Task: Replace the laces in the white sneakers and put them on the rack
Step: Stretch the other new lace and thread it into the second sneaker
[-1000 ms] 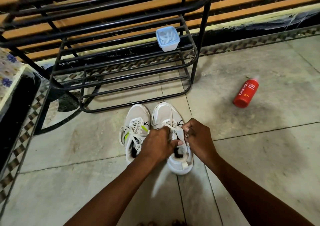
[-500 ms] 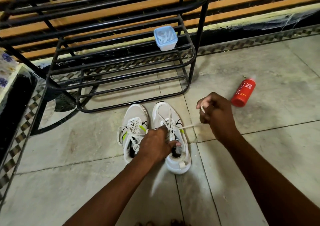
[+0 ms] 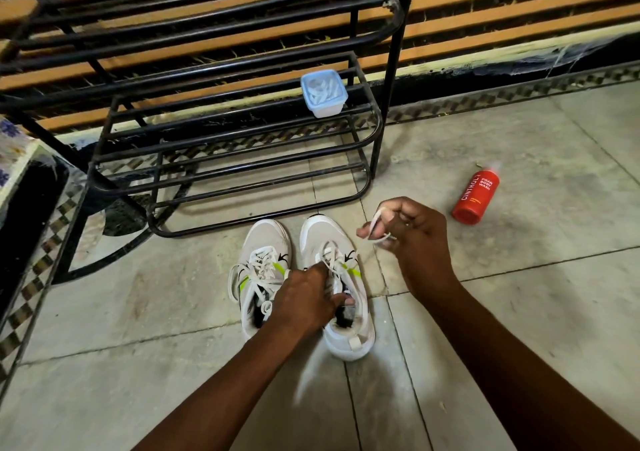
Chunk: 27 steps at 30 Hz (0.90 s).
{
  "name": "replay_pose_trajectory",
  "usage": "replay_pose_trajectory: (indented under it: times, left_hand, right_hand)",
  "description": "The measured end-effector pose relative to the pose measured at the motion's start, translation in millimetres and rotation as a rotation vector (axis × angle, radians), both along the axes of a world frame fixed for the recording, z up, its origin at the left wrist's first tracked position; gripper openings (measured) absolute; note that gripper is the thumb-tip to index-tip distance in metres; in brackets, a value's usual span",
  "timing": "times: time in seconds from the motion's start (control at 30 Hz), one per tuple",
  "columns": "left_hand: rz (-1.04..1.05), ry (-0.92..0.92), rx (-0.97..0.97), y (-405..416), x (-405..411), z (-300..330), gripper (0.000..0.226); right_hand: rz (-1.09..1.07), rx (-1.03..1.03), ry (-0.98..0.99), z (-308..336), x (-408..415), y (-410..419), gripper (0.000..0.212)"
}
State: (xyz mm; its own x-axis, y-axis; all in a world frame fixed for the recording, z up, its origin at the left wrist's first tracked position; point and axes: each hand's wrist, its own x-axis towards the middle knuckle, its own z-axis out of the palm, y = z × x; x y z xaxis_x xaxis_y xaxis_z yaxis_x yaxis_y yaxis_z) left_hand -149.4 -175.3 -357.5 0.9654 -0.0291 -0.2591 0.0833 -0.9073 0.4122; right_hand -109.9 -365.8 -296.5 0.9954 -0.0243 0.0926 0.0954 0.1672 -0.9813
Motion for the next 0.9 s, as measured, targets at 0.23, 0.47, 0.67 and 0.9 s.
replay_pose_trajectory:
  times: [0.23,0.47,0.67,0.9]
  left_hand:
    - [0.005,0.03,0.014,-3,1,0,0.052]
    - [-0.001,0.072,0.033,-1,7,1,0.06]
    - [-0.013,0.029,0.038,-1,6,2,0.055]
    - [-0.023,-0.009,0.03,-1,7,4,0.054]
  right_hand:
    - [0.267,-1.202,-0.268,-68,-24,-23,0.015]
    - [0.21,-1.5,-0.42,-47,11,-22,0.02]
    - [-0.193,-1.153,-0.611,-3,8,-5,0.009]
    - [-0.017,-0.244,-0.055,-8,-9,-10,0.024]
